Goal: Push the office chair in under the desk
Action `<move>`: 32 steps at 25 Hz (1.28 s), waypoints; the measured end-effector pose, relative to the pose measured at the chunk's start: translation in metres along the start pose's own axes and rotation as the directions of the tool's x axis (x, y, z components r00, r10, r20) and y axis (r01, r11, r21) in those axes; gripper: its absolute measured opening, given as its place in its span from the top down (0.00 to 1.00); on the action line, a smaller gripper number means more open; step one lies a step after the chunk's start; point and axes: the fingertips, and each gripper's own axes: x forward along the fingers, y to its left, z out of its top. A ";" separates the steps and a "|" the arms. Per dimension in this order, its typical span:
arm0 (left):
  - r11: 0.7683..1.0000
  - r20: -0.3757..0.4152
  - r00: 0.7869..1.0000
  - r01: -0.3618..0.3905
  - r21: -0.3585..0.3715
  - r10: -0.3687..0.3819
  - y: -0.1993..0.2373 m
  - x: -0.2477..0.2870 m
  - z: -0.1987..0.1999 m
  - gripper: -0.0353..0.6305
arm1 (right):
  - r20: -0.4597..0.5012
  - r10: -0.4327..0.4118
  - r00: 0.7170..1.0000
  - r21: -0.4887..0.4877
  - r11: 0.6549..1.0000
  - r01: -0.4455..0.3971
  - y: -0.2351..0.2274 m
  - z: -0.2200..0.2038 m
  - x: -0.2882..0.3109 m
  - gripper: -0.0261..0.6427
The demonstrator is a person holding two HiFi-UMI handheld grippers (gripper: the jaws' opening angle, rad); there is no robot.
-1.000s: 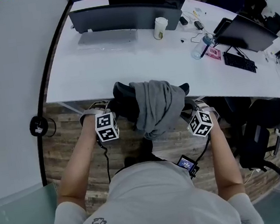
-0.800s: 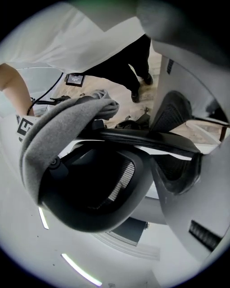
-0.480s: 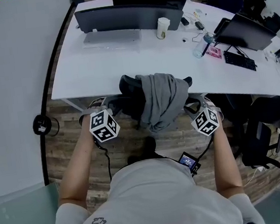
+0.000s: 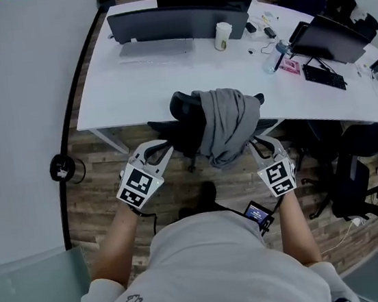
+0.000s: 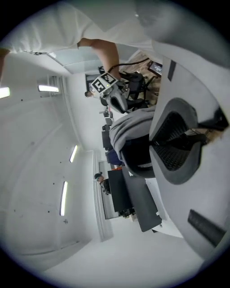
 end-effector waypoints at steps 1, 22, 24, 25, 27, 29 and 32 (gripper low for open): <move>1.000 0.036 0.999 -0.011 -0.023 0.011 -0.004 -0.008 0.004 0.93 | 0.036 -0.019 0.999 0.025 1.000 0.018 0.005 0.009 -0.008 0.89; 0.999 0.217 0.976 -0.002 -0.050 0.013 -0.072 -0.077 0.026 0.95 | 0.155 -0.077 0.985 0.081 0.995 0.065 0.079 0.042 -0.110 0.96; 0.999 0.218 0.976 0.000 -0.039 0.009 -0.085 -0.084 0.026 0.95 | 0.167 -0.083 0.982 0.082 0.994 0.070 0.080 0.041 -0.121 0.96; 0.999 0.215 0.977 -0.001 -0.039 0.010 -0.091 -0.088 0.025 0.95 | 0.176 -0.084 0.981 0.084 0.994 0.070 0.081 0.041 -0.127 0.96; 0.999 0.209 0.978 -0.006 -0.047 0.015 -0.102 -0.094 0.024 0.95 | 0.190 -0.081 0.978 0.081 0.995 0.066 0.082 0.040 -0.140 0.96; 0.999 0.209 0.978 -0.014 -0.052 0.024 -0.114 -0.097 0.027 0.95 | 0.202 -0.073 0.977 0.071 0.996 0.060 0.083 0.036 -0.154 0.96; 0.998 0.210 0.977 -0.040 -0.041 0.048 -0.144 -0.102 0.034 0.95 | 0.215 -0.054 0.975 0.064 0.997 0.041 0.089 0.020 -0.178 0.96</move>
